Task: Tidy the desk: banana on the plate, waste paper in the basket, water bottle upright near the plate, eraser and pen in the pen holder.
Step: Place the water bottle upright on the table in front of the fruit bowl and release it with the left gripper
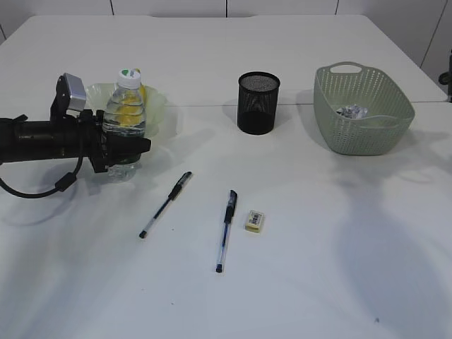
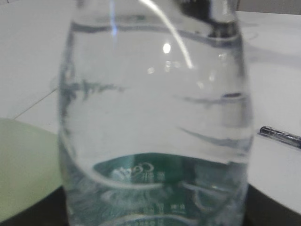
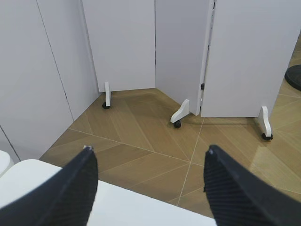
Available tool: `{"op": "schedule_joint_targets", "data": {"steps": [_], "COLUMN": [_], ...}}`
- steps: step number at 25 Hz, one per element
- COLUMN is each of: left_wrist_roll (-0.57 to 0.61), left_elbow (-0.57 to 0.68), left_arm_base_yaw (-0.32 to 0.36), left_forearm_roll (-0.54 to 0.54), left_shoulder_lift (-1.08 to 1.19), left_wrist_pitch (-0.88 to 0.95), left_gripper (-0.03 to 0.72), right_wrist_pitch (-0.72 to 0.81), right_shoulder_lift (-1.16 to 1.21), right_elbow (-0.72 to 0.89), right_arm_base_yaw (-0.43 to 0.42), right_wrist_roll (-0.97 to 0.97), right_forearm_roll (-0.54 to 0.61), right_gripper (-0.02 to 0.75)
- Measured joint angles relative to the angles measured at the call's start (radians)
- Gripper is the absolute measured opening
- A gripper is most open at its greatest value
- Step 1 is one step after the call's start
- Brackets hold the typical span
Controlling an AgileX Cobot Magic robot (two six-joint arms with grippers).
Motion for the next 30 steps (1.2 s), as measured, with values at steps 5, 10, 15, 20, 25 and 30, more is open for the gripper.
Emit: {"op": "schedule_joint_targets", "data": {"steps": [5, 10, 15, 20, 25, 30], "left_wrist_roll": [0.0, 0.0, 0.0, -0.023, -0.025, -0.027], "left_elbow": [-0.003, -0.003, -0.003, -0.003, -0.003, -0.005], "left_arm_base_yaw": [-0.002, -0.002, -0.002, -0.002, -0.004, -0.006], "left_forearm_roll": [0.0, 0.0, 0.0, 0.0, 0.0, 0.0], "left_shoulder_lift": [0.002, 0.002, 0.002, 0.002, 0.002, 0.023], "left_wrist_pitch": [0.0, 0.0, 0.0, 0.0, 0.0, 0.0], "left_gripper": [0.395, 0.395, 0.395, 0.395, 0.395, 0.395], "right_wrist_pitch": [0.0, 0.0, -0.002, -0.002, -0.002, -0.002], "right_shoulder_lift": [0.0, 0.0, 0.0, 0.0, 0.0, 0.0], "right_elbow": [0.0, 0.0, 0.0, 0.0, 0.0, 0.0], "right_arm_base_yaw": [0.0, 0.0, 0.0, 0.0, 0.0, 0.0], "right_wrist_roll": [0.0, 0.0, 0.0, 0.0, 0.0, 0.0], "right_forearm_roll": [0.0, 0.0, 0.0, 0.0, 0.0, 0.0], "right_gripper": [0.528, 0.528, 0.528, 0.528, 0.528, 0.528]}}
